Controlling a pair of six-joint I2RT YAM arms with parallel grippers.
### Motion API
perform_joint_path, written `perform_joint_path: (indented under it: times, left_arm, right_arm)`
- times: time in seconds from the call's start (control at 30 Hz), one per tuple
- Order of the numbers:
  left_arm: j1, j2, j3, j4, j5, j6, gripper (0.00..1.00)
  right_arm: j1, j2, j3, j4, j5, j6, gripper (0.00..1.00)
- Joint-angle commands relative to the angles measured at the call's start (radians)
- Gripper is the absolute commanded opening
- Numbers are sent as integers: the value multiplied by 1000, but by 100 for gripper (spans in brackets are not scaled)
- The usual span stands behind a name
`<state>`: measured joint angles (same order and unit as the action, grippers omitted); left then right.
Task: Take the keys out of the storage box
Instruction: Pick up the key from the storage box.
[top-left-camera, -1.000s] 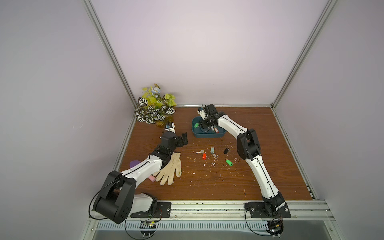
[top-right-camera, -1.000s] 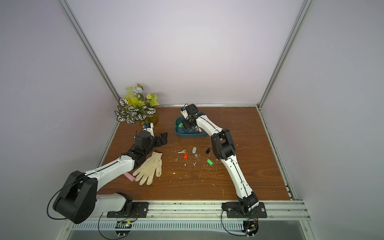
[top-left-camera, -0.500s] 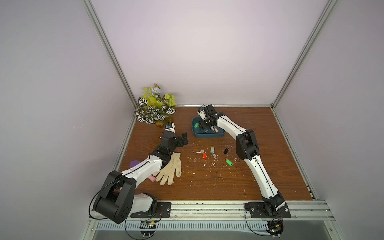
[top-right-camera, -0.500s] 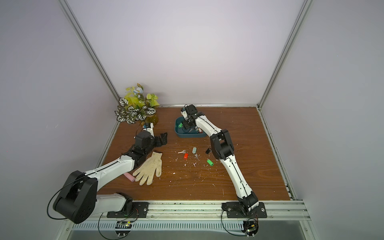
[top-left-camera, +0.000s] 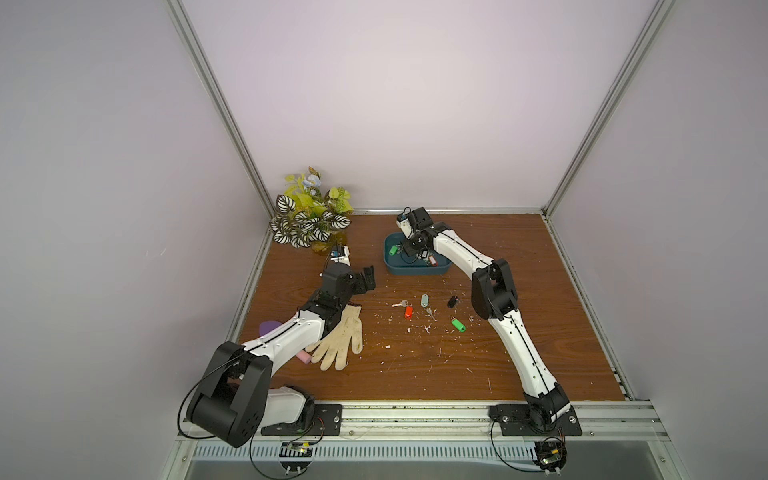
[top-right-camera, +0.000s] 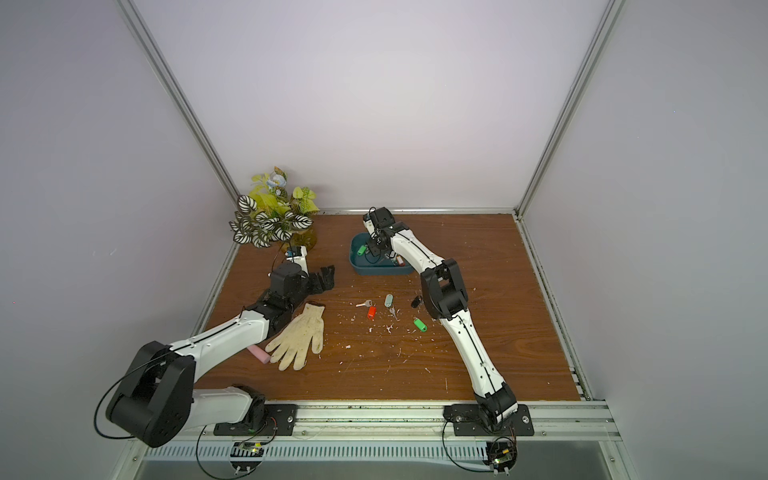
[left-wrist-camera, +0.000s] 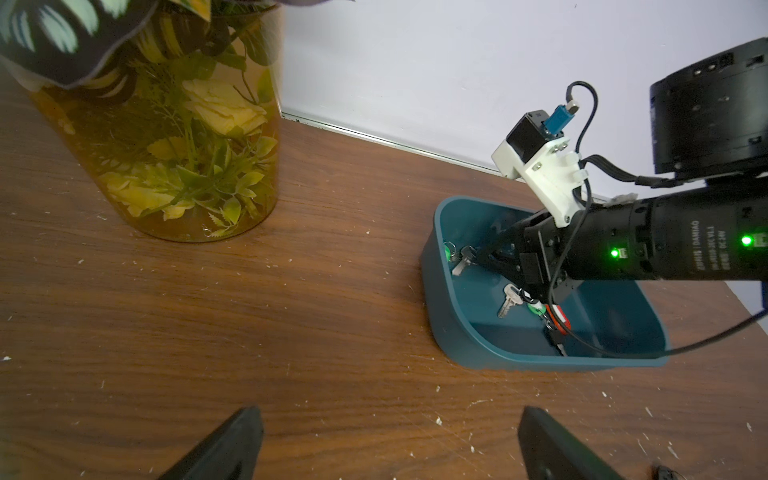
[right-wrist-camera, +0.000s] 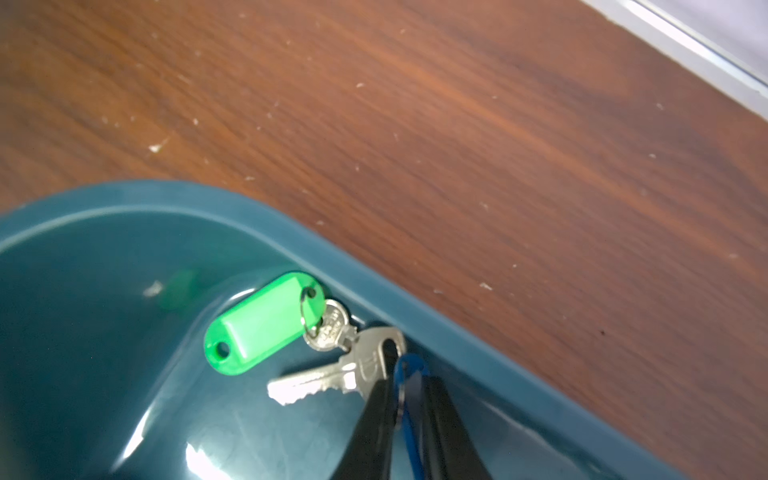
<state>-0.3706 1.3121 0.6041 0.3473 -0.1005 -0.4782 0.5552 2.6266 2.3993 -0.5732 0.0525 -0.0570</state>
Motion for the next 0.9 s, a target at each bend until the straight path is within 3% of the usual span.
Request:
perform_joint_path:
  times: [0.0,0.2,0.53,0.87]
  left_arm:
    - [15,10,17,-7,-11,15,100]
    - [15,7,16,-7,-13,15,100]
    - [15,0,17,-5,4,14,100]
    - [15,-14,16,2,53,9,100]
  right_arm:
    - [4,-15,33,-8,38,0,12]
    - [5,-44,24,-8,35,3,0]
    - [4,-167,-33,6,-45,17,0]
    - [4,-348,-202,55,-87,35,0]
